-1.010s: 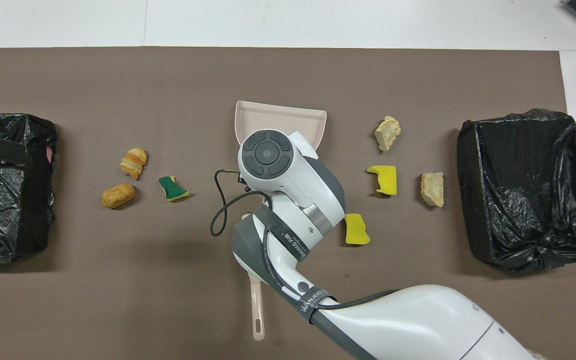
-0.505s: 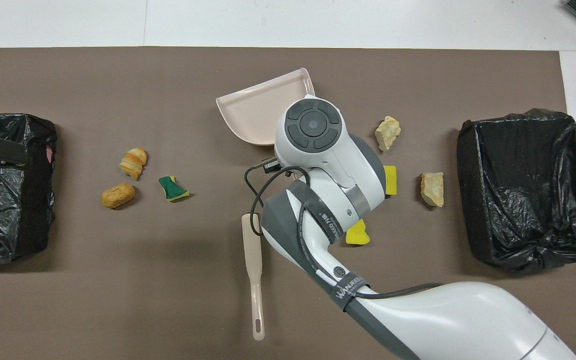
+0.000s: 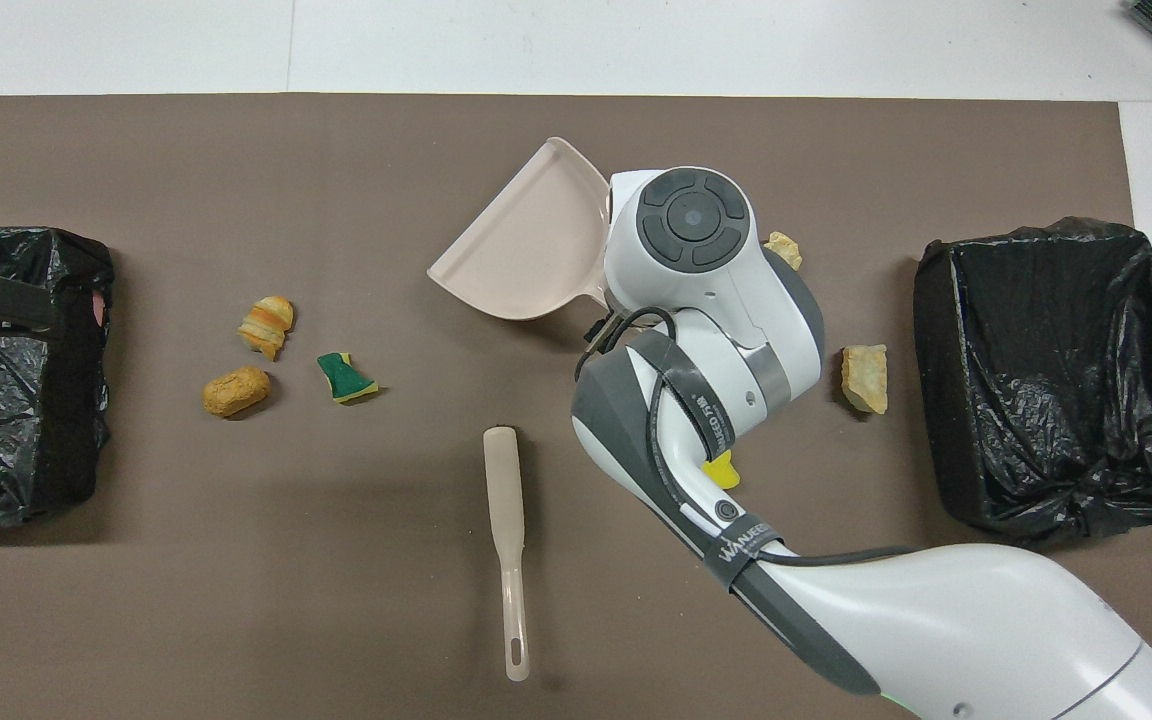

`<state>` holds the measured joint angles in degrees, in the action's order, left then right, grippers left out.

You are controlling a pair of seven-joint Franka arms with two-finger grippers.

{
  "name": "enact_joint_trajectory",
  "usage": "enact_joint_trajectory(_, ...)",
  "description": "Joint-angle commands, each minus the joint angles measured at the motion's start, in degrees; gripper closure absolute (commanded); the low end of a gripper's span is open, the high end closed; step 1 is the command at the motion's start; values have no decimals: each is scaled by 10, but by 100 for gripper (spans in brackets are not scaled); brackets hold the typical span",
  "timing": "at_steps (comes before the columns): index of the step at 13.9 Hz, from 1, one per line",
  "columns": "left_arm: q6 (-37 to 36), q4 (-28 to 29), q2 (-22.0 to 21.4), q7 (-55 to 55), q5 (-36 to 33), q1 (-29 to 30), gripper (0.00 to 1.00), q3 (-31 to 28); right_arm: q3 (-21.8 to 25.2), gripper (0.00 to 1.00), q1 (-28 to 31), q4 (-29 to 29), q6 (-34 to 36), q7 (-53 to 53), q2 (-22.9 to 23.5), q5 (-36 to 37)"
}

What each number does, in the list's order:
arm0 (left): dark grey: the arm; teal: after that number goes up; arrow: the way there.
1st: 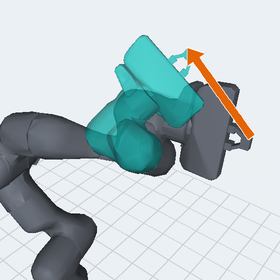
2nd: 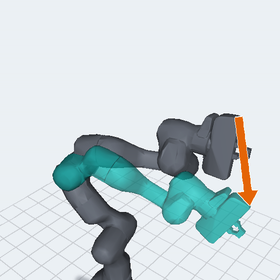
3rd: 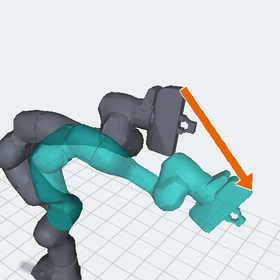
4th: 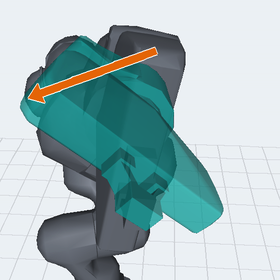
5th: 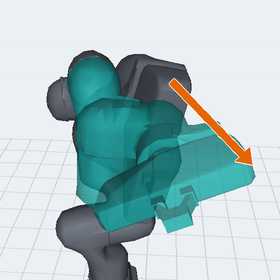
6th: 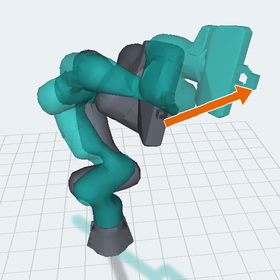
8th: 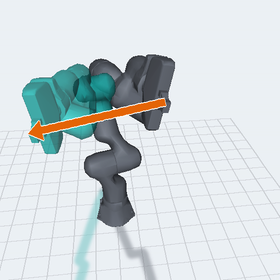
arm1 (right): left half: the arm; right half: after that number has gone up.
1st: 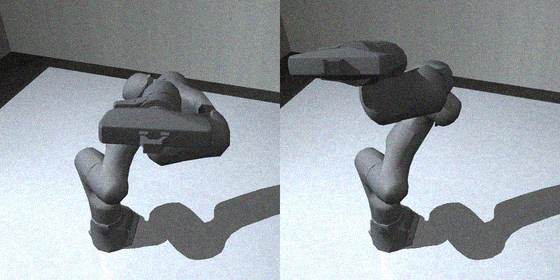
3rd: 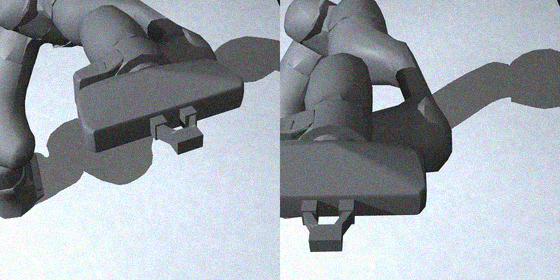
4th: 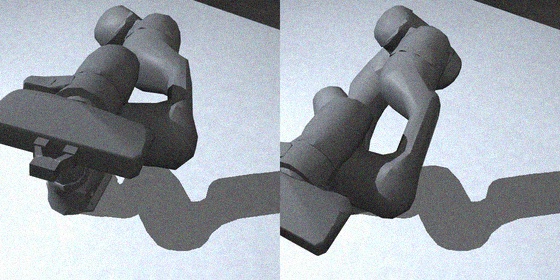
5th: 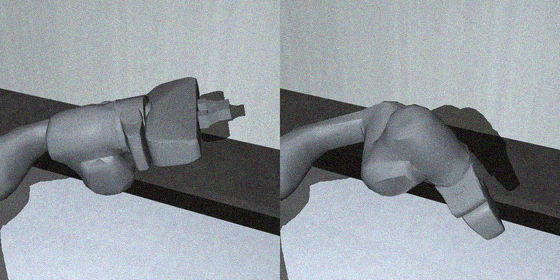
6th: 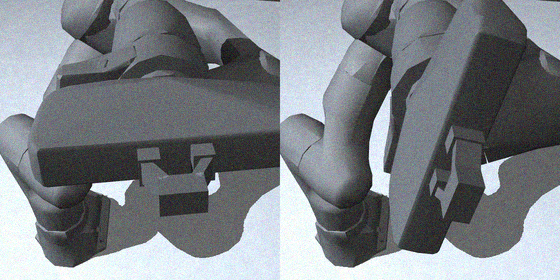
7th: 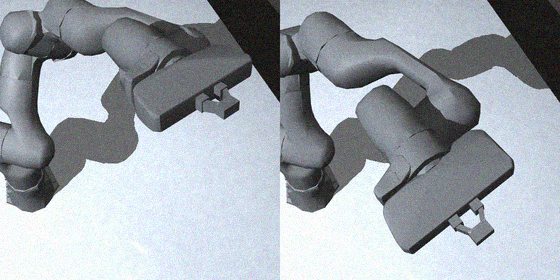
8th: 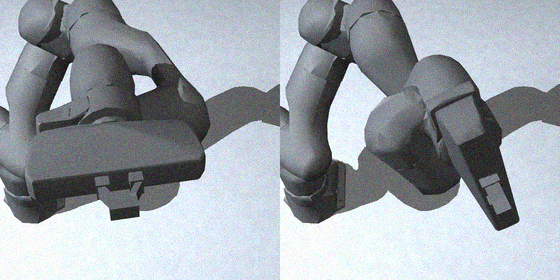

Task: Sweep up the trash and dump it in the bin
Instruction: 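Grasp the dustpan handle with the right gripper and lift it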

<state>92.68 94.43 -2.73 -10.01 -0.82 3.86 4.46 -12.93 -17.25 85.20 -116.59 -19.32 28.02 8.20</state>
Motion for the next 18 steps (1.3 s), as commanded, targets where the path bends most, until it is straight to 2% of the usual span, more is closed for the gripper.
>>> enact_joint_trajectory(1,7,1,-1,6,6,4,0,1,-7,100,23,15,-1,-107,-17,8)
enact_joint_trajectory(5,7,1,-1,6,6,4,0,1,-7,100,34,6,-2,-234,-7,14)
enact_joint_trajectory(9,7,1,-1,6,6,4,0,1,-6,100,42,-30,0,-371,15,14)
enact_joint_trajectory(11,-15,6,-7,5,24,-8,0,10,-5,100,38,-37,25,-423,15,26)
enact_joint_trajectory(12,-23,23,-24,2,34,-24,0,19,-6,100,35,-49,44,-436,18,37)
enact_joint_trajectory(13,-16,78,-53,-4,37,-53,0,22,-5,100,33,-65,60,-451,26,51)
enact_joint_trajectory(16,46,219,-133,-64,75,-131,0,22,-9,100,30,-114,79,-468,59,63)
enact_joint_trajectory(18,97,283,-157,-139,91,-197,0,22,-10,100,29,-117,76,-478,65,66)
